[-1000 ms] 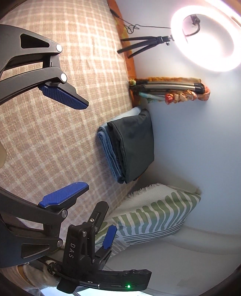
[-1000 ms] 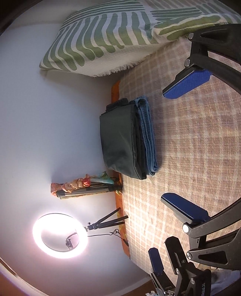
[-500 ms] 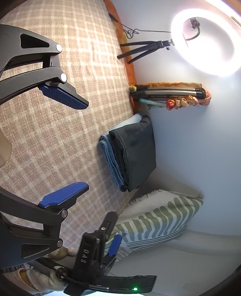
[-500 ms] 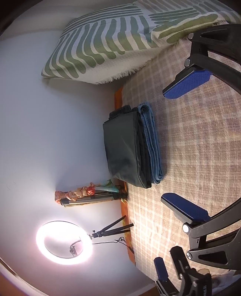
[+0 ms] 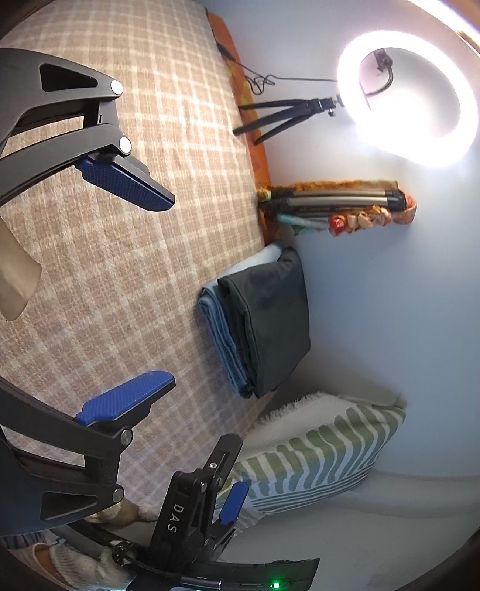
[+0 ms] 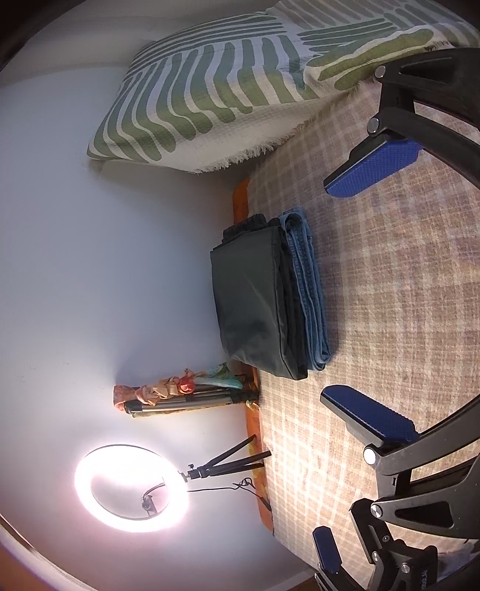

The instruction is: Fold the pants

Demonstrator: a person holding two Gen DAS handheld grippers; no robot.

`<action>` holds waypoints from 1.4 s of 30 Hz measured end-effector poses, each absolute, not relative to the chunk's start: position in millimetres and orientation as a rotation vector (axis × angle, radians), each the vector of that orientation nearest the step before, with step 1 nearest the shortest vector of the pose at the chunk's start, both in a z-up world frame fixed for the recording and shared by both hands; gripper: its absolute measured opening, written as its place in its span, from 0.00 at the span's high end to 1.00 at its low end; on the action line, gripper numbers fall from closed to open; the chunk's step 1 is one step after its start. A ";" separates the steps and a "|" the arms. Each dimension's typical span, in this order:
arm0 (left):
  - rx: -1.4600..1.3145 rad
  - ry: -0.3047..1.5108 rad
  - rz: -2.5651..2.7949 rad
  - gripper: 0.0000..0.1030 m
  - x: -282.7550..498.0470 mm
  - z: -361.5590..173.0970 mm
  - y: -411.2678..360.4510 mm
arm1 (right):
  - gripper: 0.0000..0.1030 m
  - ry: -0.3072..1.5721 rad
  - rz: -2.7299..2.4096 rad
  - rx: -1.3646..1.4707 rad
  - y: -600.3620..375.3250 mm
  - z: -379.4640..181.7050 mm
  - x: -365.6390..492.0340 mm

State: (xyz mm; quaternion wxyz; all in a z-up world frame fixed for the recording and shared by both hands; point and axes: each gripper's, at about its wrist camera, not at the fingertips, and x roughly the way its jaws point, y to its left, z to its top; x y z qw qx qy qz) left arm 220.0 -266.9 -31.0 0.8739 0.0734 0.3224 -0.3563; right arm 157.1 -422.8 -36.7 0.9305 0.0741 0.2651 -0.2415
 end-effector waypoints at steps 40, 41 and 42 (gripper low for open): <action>0.178 0.656 -0.729 0.05 215.7 -27.9 -264.9 | 0.00 0.535 -0.503 0.160 -417.6 -35.4 156.2; 0.176 0.657 -0.729 0.05 215.6 -27.9 -264.8 | 0.00 0.535 -0.504 0.160 -416.7 -35.6 155.5; 0.175 0.657 -0.729 0.05 215.5 -28.0 -264.5 | 0.00 0.535 -0.505 0.159 -416.3 -35.8 155.7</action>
